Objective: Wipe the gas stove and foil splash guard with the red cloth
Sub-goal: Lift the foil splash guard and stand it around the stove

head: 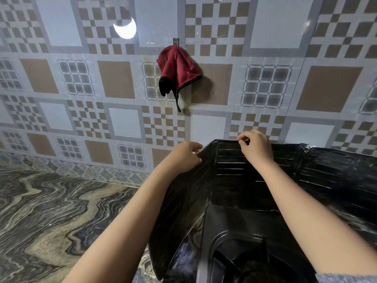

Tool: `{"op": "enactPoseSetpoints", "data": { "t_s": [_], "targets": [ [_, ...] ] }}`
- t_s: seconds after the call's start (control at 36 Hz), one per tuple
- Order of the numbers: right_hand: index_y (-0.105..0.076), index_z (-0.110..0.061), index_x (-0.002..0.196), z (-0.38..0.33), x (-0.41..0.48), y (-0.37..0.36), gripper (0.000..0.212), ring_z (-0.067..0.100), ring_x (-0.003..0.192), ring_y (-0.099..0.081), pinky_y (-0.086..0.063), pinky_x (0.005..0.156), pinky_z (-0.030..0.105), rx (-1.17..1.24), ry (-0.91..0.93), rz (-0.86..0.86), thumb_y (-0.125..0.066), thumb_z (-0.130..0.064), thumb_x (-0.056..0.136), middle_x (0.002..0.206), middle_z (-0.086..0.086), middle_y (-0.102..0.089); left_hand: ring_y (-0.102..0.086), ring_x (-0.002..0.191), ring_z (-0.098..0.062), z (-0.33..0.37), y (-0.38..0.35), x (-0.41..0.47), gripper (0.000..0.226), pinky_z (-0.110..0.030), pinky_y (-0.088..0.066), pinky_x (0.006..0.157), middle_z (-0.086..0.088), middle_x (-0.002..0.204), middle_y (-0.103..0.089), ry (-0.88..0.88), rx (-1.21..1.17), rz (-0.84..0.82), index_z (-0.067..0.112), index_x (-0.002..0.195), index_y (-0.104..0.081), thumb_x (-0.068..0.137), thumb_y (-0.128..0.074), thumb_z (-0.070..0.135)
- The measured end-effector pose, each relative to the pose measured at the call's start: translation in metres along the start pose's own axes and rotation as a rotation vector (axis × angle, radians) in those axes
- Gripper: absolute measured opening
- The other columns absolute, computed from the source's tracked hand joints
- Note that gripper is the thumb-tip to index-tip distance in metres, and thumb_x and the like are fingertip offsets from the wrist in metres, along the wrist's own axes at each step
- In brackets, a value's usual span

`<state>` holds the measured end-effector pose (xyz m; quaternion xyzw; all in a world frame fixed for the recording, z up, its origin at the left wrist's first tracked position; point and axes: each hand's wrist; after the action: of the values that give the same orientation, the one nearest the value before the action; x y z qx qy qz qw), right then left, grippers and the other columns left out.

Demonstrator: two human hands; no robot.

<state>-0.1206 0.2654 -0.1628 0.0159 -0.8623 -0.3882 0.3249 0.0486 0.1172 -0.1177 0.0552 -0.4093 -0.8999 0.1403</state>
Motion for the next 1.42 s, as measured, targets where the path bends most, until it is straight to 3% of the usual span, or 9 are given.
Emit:
{"op": "enactPoseSetpoints", "data": {
  "t_s": [0.19, 0.39, 0.53, 0.67, 0.75, 0.83, 0.92, 1.08, 1.42],
  "targets": [
    [-0.068, -0.016, 0.092, 0.004, 0.002, 0.0, 0.013, 0.023, 0.096, -0.053, -0.048, 0.079, 0.036, 0.018, 0.019, -0.003, -0.056, -0.012, 0.088, 0.101, 0.005, -0.059, -0.053, 0.118, -0.02, -0.01, -0.007, 0.003, 0.045, -0.022, -0.037, 0.088, -0.007, 0.13, -0.058, -0.029, -0.037, 0.123, 0.014, 0.13, -0.053, 0.087, -0.049, 0.0],
    [-0.068, -0.015, 0.091, 0.005, 0.004, 0.002, 0.014, 0.023, 0.097, -0.054, -0.048, 0.079, 0.036, 0.007, 0.025, -0.008, -0.055, -0.012, 0.088, 0.102, 0.004, -0.059, -0.056, 0.109, -0.018, -0.012, -0.007, 0.009, 0.039, -0.022, -0.039, 0.08, -0.006, 0.124, -0.061, -0.04, -0.028, 0.135, 0.014, 0.127, -0.054, 0.089, -0.05, 0.006],
    [-0.069, -0.014, 0.094, 0.004, -0.001, 0.016, 0.015, 0.024, 0.104, -0.054, -0.042, 0.081, 0.03, 0.03, 0.023, 0.003, -0.055, -0.011, 0.087, 0.108, 0.005, -0.061, -0.049, 0.123, -0.019, -0.002, -0.013, 0.014, 0.042, -0.022, -0.034, 0.092, -0.005, 0.134, -0.054, -0.096, -0.006, 0.233, 0.014, 0.13, -0.051, 0.089, -0.053, 0.016],
    [-0.068, -0.017, 0.093, 0.019, -0.011, 0.043, 0.015, 0.022, 0.103, -0.054, -0.044, 0.084, 0.032, 0.018, 0.007, 0.009, -0.055, -0.013, 0.088, 0.105, 0.003, -0.062, -0.047, 0.122, -0.017, 0.023, -0.03, 0.022, 0.041, -0.018, -0.029, 0.086, -0.006, 0.136, -0.05, -0.212, -0.025, 0.313, 0.013, 0.131, -0.051, 0.09, -0.052, 0.02],
    [-0.068, -0.018, 0.094, 0.037, -0.019, 0.069, 0.016, 0.019, 0.107, -0.051, -0.042, 0.086, 0.032, -0.02, -0.015, 0.015, -0.054, -0.014, 0.089, 0.107, 0.001, -0.062, -0.052, 0.107, -0.015, 0.045, -0.05, 0.026, 0.039, -0.018, -0.033, 0.083, -0.006, 0.132, -0.053, -0.289, -0.037, 0.296, 0.011, 0.128, -0.053, 0.091, -0.051, 0.019],
    [-0.068, -0.018, 0.094, 0.062, -0.026, 0.101, 0.016, 0.018, 0.103, -0.052, -0.043, 0.083, 0.03, -0.054, -0.033, 0.029, -0.053, -0.014, 0.089, 0.101, 0.0, -0.061, -0.054, 0.114, -0.019, 0.072, -0.073, 0.03, 0.038, -0.024, -0.041, 0.092, -0.007, 0.129, -0.056, -0.369, -0.055, 0.247, 0.01, 0.127, -0.054, 0.091, -0.052, 0.019],
    [-0.068, -0.017, 0.095, 0.09, -0.03, 0.131, 0.015, 0.021, 0.099, -0.057, -0.049, 0.083, 0.035, -0.089, -0.038, 0.027, -0.054, -0.014, 0.088, 0.101, 0.001, -0.062, -0.056, 0.111, -0.018, 0.099, -0.096, 0.038, 0.038, -0.022, -0.041, 0.088, -0.006, 0.128, -0.057, -0.424, -0.046, 0.198, 0.012, 0.128, -0.053, 0.091, -0.052, 0.02],
    [-0.067, -0.017, 0.106, 0.145, -0.038, 0.178, 0.021, 0.016, 0.102, -0.057, -0.043, 0.082, 0.025, -0.122, -0.048, 0.028, -0.054, -0.015, 0.089, 0.11, -0.001, -0.062, -0.049, 0.12, -0.021, 0.141, -0.144, 0.063, 0.041, -0.033, -0.04, 0.101, -0.006, 0.133, -0.054, -0.464, 0.09, 0.181, 0.014, 0.131, -0.05, 0.091, -0.051, 0.023],
    [-0.055, -0.021, 0.127, 0.229, -0.039, 0.208, 0.037, 0.017, 0.124, -0.046, -0.036, 0.101, 0.028, -0.129, -0.06, -0.024, -0.054, -0.015, 0.091, 0.132, -0.003, -0.053, -0.044, 0.126, -0.024, 0.179, -0.197, 0.118, 0.045, -0.04, -0.035, 0.103, -0.002, 0.139, -0.047, -0.444, 0.32, 0.236, 0.024, 0.136, -0.043, 0.092, -0.048, 0.026]
  ]
}}
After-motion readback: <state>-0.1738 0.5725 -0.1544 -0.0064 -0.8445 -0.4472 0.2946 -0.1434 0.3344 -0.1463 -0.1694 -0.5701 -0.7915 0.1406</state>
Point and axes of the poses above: each hand's wrist, its own x-axis towards the middle knuckle, its own y-axis out of the back of the hand, z = x × y
